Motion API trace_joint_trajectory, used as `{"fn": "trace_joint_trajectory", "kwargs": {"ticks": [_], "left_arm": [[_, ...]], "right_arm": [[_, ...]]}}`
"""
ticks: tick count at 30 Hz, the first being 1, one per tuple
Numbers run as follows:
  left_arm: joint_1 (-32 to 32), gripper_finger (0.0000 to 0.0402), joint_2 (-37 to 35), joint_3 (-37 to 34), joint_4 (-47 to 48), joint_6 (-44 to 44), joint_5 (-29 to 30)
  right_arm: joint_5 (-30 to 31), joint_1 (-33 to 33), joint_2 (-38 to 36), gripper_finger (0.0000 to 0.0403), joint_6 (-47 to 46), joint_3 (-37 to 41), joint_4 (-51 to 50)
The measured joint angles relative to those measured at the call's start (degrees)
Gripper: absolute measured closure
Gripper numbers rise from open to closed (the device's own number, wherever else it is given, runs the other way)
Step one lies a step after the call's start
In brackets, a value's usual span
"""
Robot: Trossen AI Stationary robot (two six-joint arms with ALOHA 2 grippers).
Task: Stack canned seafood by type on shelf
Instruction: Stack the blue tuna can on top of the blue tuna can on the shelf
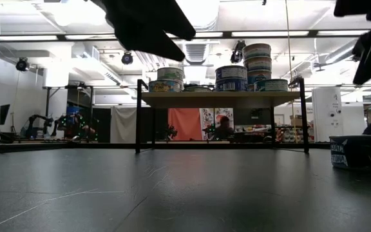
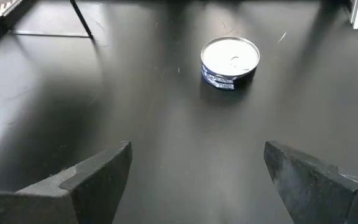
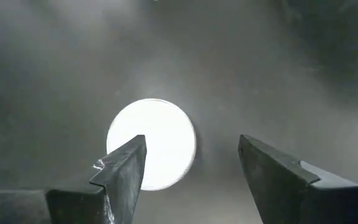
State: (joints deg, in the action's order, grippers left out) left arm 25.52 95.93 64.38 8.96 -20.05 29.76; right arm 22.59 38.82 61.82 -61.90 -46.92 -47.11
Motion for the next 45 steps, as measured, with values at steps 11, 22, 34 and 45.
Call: {"fn": "trace_joint_trajectory", "kwargs": {"ticks": [11, 22, 34, 45], "left_arm": [[0.09, 0.0051, 6.56, 0.09, -6.47, -0.67, -0.81], [0.23, 0.0051, 8.24, 0.11, -18.68, -1.12, -0.80], [0.73, 0.0075, 15.58, 0.55, -20.93, -5.62, -1.45], [0.58, 0.0223, 18.30, 0.68, -25.99, -0.77, -2.32]], "right_arm": [[-3.04, 0.30, 3.52, 0.0187, -5.00, 10.01, 15.38], [-9.64, 1.43, 7.08, 0.0248, -10.65, 9.63, 14.68], [-9.62, 9.08, 7.01, 0.0342, -13.65, 4.87, 8.29], [-5.48, 13.21, 16.07, 0.0393, -16.09, 5.27, 8.64]]}}
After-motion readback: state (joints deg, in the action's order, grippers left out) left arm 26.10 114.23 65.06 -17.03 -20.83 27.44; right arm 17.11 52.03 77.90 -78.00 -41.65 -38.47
